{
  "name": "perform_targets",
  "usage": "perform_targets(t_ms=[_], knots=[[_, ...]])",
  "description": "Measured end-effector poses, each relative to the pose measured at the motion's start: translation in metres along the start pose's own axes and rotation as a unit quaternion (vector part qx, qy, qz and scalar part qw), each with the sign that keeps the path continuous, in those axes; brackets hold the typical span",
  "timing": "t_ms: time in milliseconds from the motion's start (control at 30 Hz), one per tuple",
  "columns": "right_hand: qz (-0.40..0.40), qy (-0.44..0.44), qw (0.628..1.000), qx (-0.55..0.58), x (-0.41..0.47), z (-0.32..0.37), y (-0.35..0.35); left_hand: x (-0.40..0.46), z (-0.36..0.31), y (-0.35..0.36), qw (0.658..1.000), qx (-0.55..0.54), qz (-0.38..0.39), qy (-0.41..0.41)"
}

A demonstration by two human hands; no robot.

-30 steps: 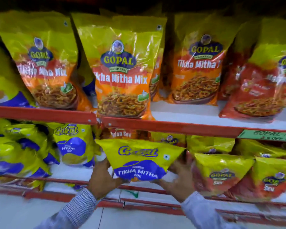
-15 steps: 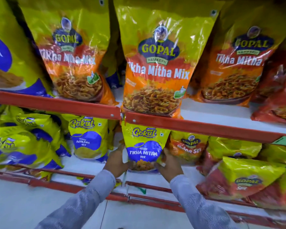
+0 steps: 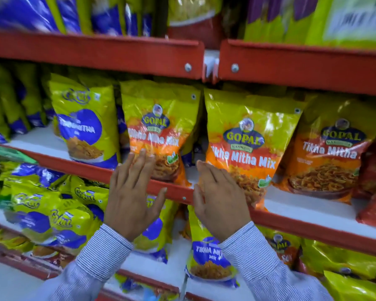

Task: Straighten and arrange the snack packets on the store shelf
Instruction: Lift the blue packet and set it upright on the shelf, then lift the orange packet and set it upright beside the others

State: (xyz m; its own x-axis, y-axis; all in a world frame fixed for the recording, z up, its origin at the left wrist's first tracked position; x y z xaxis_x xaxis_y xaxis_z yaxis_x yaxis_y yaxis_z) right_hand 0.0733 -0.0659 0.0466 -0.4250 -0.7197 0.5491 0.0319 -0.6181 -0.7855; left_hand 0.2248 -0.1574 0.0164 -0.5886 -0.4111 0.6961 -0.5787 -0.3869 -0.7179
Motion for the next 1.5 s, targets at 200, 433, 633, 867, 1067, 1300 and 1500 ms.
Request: perform_targets(t_ms=[200, 433, 633, 867, 1067, 1300, 1500], knots=[[0.162, 0.129, 0.977, 0.045, 0.053, 0.025, 0.045, 0.031, 0.070, 0.005, 0.986, -0.118, 0.021, -0.120], [0.285, 0.206, 0.903, 0.247, 0.077, 0.024, 0.082, 0.034, 0.132, 0.078, 0.856, -0.468, 0.101, -0.195], [0.233, 0.204, 0.872, 0.378, 0.068, 0.019, 0.078, 0.030, 0.114, 0.055, 0.829, -0.528, -0.020, -0.185], [0.190, 0.131, 0.862, 0.450, 0.042, 0.016, 0.033, 0.010, 0.079, -0.012, 0.826, -0.523, -0.127, -0.166], [0.170, 0.137, 0.854, 0.472, 0.001, -0.040, -0.038, 0.020, 0.001, -0.034, 0.812, -0.553, -0.114, -0.145], [0.135, 0.183, 0.870, 0.438, -0.039, -0.168, -0.114, 0.052, -0.130, 0.023, 0.807, -0.576, -0.037, -0.127], [0.091, 0.205, 0.887, 0.404, -0.041, -0.267, -0.143, 0.085, -0.230, 0.069, 0.796, -0.595, -0.012, -0.109]])
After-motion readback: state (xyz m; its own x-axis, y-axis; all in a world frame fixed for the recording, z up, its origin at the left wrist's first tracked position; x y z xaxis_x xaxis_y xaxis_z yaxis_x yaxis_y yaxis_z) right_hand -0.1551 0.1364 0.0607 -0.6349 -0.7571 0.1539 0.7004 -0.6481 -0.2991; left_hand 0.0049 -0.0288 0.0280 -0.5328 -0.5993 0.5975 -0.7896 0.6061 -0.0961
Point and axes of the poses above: each hand's wrist, its own x-axis towards the middle knuckle, its own y-axis out of the palm, z = x × y, the point moved 7 cm from there along x, towards the middle knuckle, and after that the axes turned 14 degrees about y, right-handed, at the moved point
